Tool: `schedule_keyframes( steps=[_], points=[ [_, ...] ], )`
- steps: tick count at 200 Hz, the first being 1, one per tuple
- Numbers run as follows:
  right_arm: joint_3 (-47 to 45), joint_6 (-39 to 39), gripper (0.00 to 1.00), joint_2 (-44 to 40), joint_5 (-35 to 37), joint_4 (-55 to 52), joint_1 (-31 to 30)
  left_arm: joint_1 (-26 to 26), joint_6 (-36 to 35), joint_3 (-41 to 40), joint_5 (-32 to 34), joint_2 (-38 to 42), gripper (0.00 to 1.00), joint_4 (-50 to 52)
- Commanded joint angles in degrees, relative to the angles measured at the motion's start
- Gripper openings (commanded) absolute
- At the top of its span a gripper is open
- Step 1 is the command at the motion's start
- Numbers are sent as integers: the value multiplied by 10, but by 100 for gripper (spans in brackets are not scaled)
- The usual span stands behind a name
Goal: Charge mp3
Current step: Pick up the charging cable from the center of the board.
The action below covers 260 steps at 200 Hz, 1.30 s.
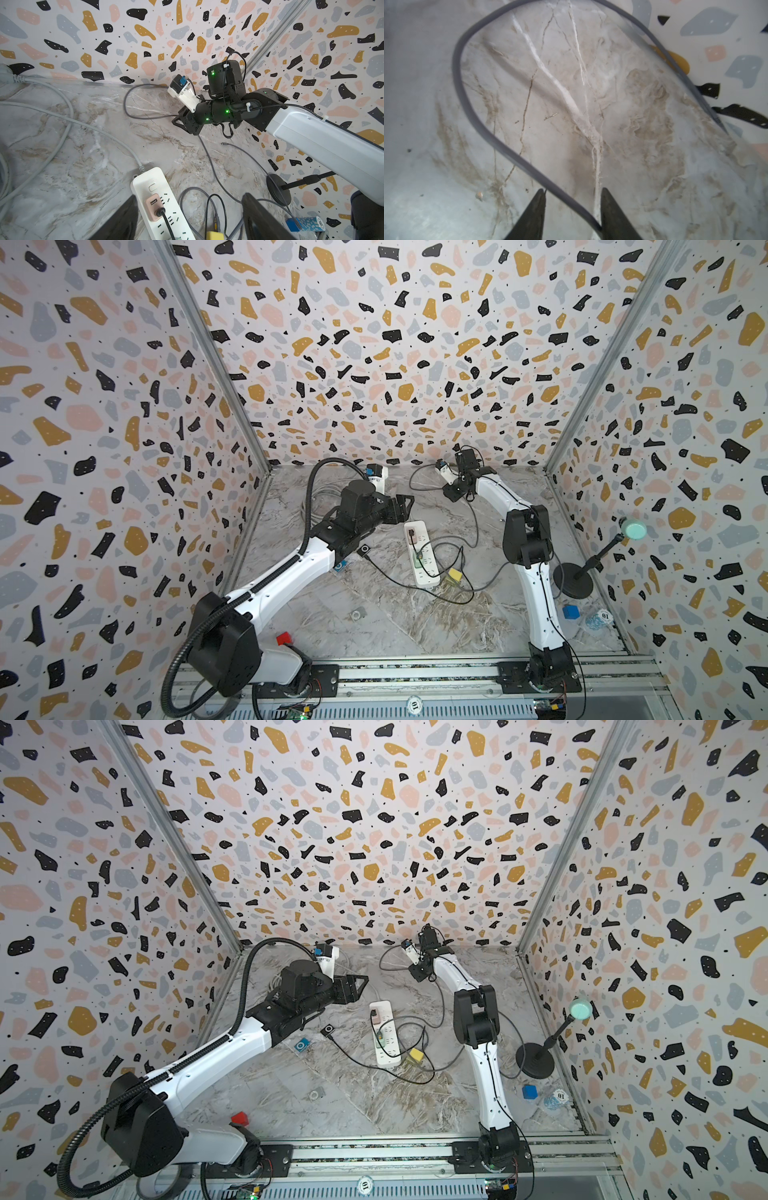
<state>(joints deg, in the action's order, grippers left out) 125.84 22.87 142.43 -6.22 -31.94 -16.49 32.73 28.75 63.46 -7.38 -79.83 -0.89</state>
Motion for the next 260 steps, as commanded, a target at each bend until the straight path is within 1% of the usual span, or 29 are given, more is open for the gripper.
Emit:
schedule_keyframes(
  steps=[1, 16, 25, 31, 42, 53, 71, 76, 85, 106, 124, 142, 154, 180, 214, 228, 239, 251, 260],
  points=[
    [30, -6, 24, -24, -12, 0, -1, -3, 16, 25, -8, -11, 78, -31],
    [25, -3, 9, -48, -10, 3, -5, -4, 34, 39, 2, -25, 78, -41],
    [14, 1, 3, -71, 2, 3, -11, -5, 52, 51, 5, -39, 78, -50],
    [2, 5, 0, -91, 11, 3, -15, -8, 71, 62, 6, -50, 78, -58],
    [-37, 8, 0, -135, 22, 14, -25, -15, 116, 86, -5, -77, 77, -82],
    [-94, 11, 0, -200, 22, 38, -37, -20, 161, 120, -19, -111, 76, -97],
    [-188, 17, 0, -305, 25, 72, -56, -25, 215, 190, -28, -169, 74, -79],
    [-208, 18, 0, -328, 21, 78, -61, -26, 244, 207, -32, -186, 74, -75],
    [-244, 22, 0, -372, 19, 84, -69, -29, 274, 233, -43, -211, 74, -73],
    [-302, 25, 0, -450, 28, 83, -87, -33, 349, 277, -76, -262, 72, -71],
    [-337, 25, 0, -500, 47, 83, -102, -33, 399, 303, -107, -290, 72, -68],
    [-365, 24, 0, -536, 47, 80, -114, -32, 446, 299, -120, -295, 71, -85],
    [-380, 22, 0, -555, 53, 83, -120, -32, 462, 295, -120, -290, 71, -94],
    [-406, 8, 0, -584, 50, 91, -129, -30, 472, 297, -133, -287, 71, -69],
    [-436, -2, 0, -615, 50, 100, -142, -30, 490, 241, -134, -266, 71, -78],
    [-449, -2, 0, -629, 46, 104, -151, -33, 492, 221, -121, -262, 70, -68],
    [-459, -2, 0, -641, 31, 104, -155, -35, 512, 199, -106, -258, 70, -98],
    [-472, -4, 0, -658, 18, 105, -161, -35, 517, 204, -97, -266, 69, -105],
    [-481, -7, 0, -670, 9, 104, -163, -37, 515, 216, -92, -276, 67, -104]
  ],
)
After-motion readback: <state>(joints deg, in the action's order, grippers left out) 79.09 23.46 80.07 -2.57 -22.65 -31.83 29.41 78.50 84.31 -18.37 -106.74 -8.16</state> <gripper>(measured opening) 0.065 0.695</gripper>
